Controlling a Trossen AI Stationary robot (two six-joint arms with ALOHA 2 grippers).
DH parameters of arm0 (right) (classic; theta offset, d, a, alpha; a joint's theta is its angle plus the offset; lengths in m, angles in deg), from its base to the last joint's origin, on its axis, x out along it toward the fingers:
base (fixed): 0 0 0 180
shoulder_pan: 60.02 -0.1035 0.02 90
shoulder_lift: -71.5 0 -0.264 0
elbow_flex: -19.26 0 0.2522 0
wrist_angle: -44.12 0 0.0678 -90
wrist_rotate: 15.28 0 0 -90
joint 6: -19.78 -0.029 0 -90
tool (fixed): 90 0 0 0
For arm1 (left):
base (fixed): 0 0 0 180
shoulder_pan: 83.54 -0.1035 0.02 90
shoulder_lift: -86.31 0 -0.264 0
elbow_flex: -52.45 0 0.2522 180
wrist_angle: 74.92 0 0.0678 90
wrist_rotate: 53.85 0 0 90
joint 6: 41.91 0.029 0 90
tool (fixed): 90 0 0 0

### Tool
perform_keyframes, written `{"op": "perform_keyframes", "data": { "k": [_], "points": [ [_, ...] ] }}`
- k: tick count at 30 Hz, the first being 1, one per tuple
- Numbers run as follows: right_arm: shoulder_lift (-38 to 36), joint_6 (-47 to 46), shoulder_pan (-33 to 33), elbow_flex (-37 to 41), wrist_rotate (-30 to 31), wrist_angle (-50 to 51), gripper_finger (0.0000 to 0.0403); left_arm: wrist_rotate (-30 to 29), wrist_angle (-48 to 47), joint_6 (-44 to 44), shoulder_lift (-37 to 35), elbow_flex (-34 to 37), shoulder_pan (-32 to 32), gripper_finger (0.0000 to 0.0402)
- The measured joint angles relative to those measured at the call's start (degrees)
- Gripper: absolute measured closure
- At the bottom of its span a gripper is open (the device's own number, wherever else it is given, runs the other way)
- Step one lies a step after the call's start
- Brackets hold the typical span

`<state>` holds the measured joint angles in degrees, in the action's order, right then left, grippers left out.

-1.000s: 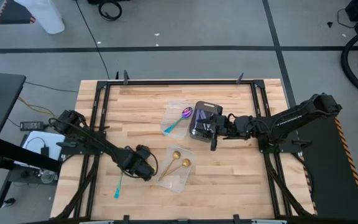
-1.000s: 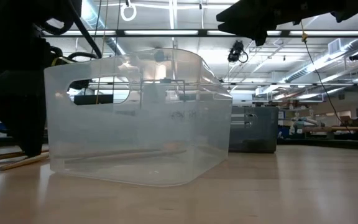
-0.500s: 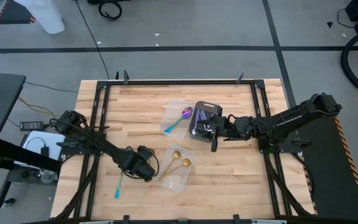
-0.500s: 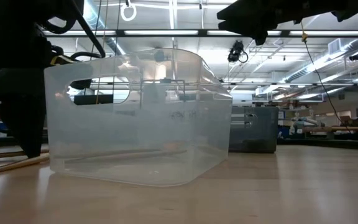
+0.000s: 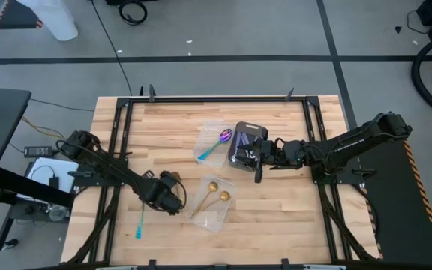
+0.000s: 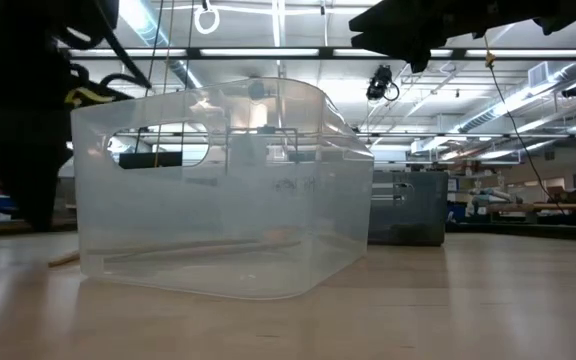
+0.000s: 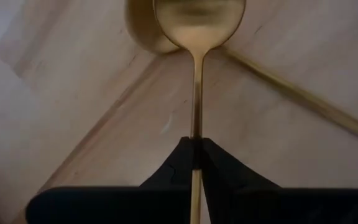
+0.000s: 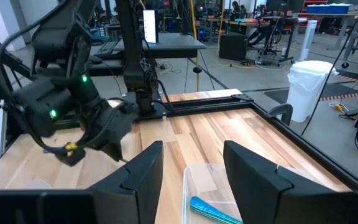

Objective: Sort silverware by color (type)
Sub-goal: Put the gold spoon into the bottom transparent bin

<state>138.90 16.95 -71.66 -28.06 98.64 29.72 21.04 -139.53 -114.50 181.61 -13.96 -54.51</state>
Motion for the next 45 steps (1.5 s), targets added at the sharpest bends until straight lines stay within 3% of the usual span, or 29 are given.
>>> {"op": "perform_keyframes", "data": {
  "k": [18,33,45],
  "points": [
    [0.0,-1.7,0.8,0.0,0.0,2.3,0.0224,-13.8,0.2,8.9,-13.9,-0.2,0.0,0.0375],
    [0.0,-2.0,0.8,0.0,0.0,2.2,0.0224,-14.7,2.2,9.6,-14.5,-0.2,0.0,0.0375],
    [0.0,-2.0,0.8,0.0,0.0,2.2,0.0224,-14.7,10.9,15.1,-14.5,-0.2,0.0,0.0375]
  ]
}}
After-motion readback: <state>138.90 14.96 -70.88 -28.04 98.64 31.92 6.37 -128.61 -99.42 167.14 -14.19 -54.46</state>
